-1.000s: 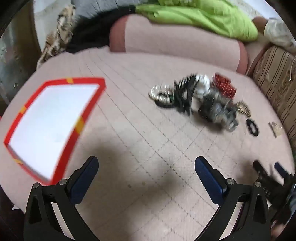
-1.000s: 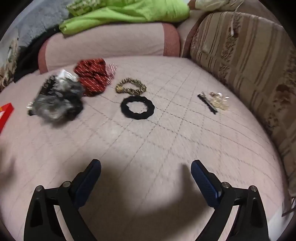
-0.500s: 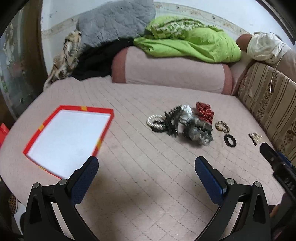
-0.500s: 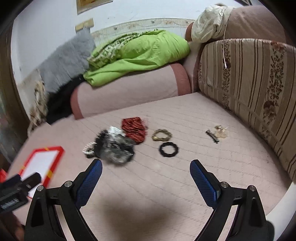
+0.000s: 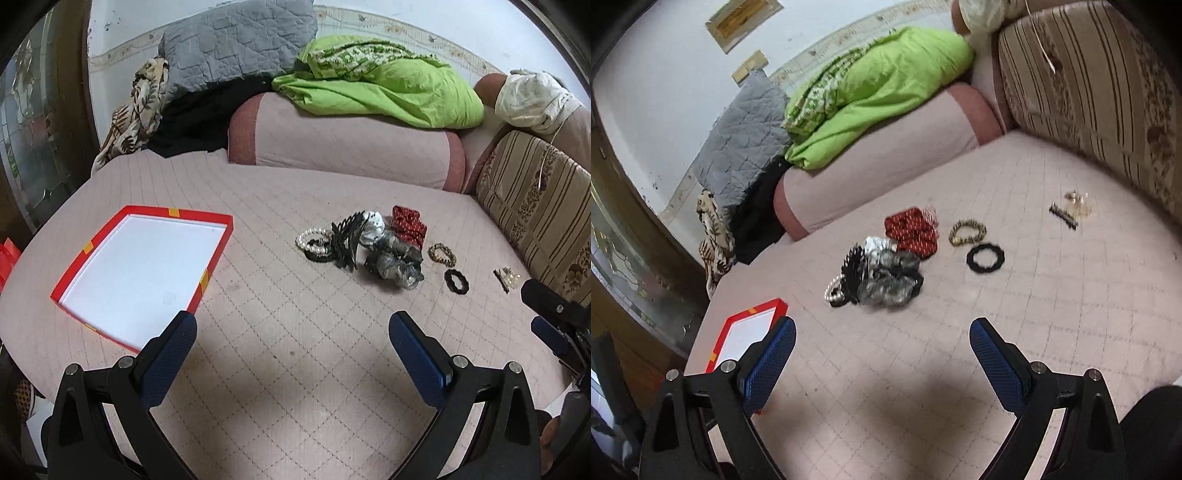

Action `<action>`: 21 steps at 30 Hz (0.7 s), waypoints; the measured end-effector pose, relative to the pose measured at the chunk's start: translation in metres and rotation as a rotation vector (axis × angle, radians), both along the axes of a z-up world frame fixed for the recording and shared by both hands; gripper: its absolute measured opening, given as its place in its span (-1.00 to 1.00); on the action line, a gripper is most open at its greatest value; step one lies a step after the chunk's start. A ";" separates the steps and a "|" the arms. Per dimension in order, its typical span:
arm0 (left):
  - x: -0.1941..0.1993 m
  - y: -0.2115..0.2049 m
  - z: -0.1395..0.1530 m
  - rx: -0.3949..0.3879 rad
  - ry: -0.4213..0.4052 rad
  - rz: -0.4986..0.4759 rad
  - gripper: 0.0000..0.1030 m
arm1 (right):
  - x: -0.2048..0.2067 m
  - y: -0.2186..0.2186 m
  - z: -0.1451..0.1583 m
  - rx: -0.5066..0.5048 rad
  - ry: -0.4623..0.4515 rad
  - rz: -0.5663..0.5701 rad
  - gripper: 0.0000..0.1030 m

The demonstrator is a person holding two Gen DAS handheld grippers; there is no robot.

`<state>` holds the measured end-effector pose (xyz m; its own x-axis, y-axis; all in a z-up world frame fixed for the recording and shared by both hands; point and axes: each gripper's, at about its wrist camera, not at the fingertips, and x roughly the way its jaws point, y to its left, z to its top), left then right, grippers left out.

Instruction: Organize jewelry

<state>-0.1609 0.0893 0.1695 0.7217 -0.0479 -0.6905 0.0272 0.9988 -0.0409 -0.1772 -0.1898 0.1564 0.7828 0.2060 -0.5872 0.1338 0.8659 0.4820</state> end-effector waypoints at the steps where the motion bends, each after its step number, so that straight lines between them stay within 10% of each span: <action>1: 0.001 0.000 0.000 0.002 0.003 -0.003 1.00 | 0.001 0.001 -0.001 -0.014 0.009 -0.008 0.90; 21: 0.005 -0.008 -0.012 0.028 0.049 -0.037 1.00 | 0.006 0.000 -0.015 -0.131 0.108 -0.031 0.80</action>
<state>-0.1556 0.0812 0.1577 0.6850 -0.0540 -0.7265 0.0626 0.9979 -0.0151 -0.1713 -0.1898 0.1411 0.7185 0.0989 -0.6884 0.2061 0.9151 0.3466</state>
